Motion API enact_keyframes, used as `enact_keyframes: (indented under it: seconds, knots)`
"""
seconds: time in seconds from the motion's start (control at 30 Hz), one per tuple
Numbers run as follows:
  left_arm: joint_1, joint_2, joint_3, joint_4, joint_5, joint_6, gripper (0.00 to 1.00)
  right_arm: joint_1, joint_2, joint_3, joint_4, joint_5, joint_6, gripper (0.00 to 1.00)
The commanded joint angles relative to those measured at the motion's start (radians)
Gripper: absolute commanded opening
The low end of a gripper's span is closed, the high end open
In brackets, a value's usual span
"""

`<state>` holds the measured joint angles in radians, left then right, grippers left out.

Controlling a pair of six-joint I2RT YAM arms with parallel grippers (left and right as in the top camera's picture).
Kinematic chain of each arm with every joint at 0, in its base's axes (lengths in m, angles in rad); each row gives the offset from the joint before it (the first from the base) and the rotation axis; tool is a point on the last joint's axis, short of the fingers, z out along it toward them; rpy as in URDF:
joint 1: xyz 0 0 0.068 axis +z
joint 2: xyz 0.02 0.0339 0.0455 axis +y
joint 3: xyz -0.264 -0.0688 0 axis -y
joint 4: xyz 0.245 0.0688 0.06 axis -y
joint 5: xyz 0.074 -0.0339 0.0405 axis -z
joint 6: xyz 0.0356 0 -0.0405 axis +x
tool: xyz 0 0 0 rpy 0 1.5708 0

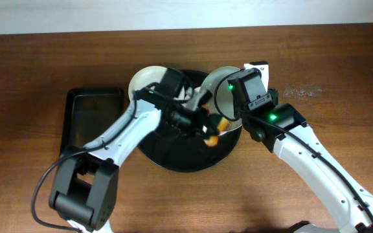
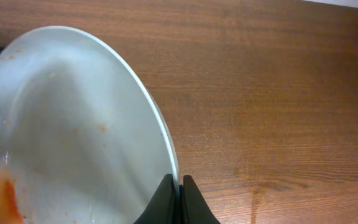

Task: Clean dirty plates on tray and stack at the side
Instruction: 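Scrub the tilted plate's face with the sponge in the left gripper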

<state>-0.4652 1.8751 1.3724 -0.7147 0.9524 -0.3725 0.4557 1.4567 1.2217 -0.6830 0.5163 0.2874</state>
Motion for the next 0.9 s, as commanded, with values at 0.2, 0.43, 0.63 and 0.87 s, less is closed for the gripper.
enact_keyframes:
  seconds: [0.2,0.43,0.63,0.87]
  knots:
    - [0.154,-0.021,0.006,0.141,0.214,-0.370,0.00,0.010,-0.046,0.023,0.007,0.027,0.005,0.04]
    - [0.098,-0.021,0.006,0.322,0.342,-0.558,0.00,0.174,-0.046,0.023,0.083,0.388,-0.052,0.04]
    - [0.101,-0.021,0.006,0.337,0.266,-0.559,0.00,0.259,-0.048,0.023,0.123,0.607,-0.074,0.04]
    - [0.051,-0.021,0.006,0.341,0.227,-0.558,0.00,0.259,-0.116,0.026,0.152,0.600,-0.079,0.04]
